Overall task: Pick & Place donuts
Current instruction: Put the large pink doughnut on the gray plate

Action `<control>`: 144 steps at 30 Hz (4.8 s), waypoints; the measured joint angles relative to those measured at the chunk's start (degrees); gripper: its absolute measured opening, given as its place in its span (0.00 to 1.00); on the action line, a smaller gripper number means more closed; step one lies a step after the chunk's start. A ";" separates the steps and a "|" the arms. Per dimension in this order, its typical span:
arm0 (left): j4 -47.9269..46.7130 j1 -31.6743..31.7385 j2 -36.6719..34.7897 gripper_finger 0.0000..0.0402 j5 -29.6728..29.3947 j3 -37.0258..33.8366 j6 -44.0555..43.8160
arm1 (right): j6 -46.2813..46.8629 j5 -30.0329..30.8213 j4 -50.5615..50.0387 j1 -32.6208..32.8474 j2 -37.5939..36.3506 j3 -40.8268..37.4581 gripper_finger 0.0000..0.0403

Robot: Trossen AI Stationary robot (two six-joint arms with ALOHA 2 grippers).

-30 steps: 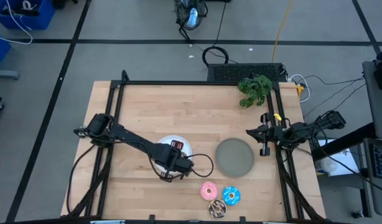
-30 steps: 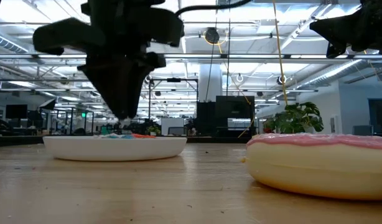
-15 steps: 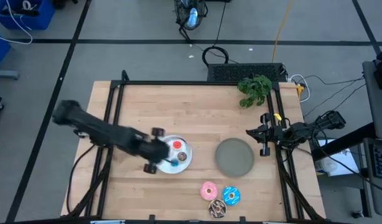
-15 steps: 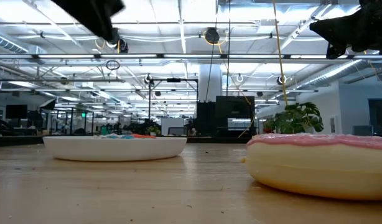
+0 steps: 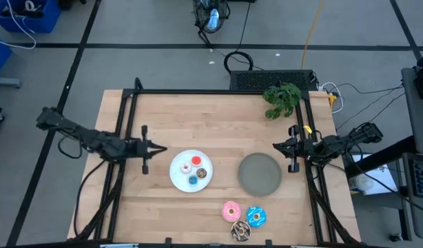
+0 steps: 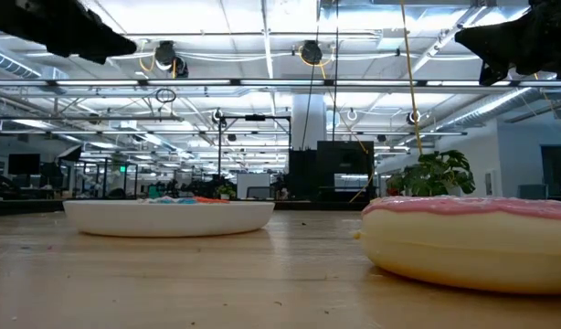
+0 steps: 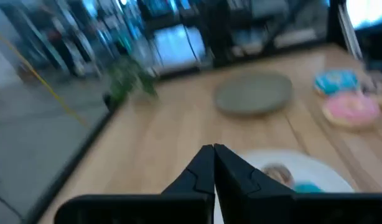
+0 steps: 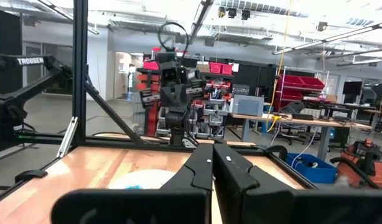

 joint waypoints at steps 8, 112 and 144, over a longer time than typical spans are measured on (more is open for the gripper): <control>14.31 5.49 -13.32 0.02 -0.43 -14.44 5.73 | 0.23 -0.07 -0.52 0.00 0.47 0.07 0.00; 19.17 12.49 -21.60 0.08 -4.47 -19.50 11.54 | 38.20 -10.72 -67.43 10.24 102.85 90.02 0.05; 16.99 12.49 -21.60 0.08 -4.49 -19.52 11.59 | 30.88 -20.97 -51.04 7.98 111.87 83.27 0.63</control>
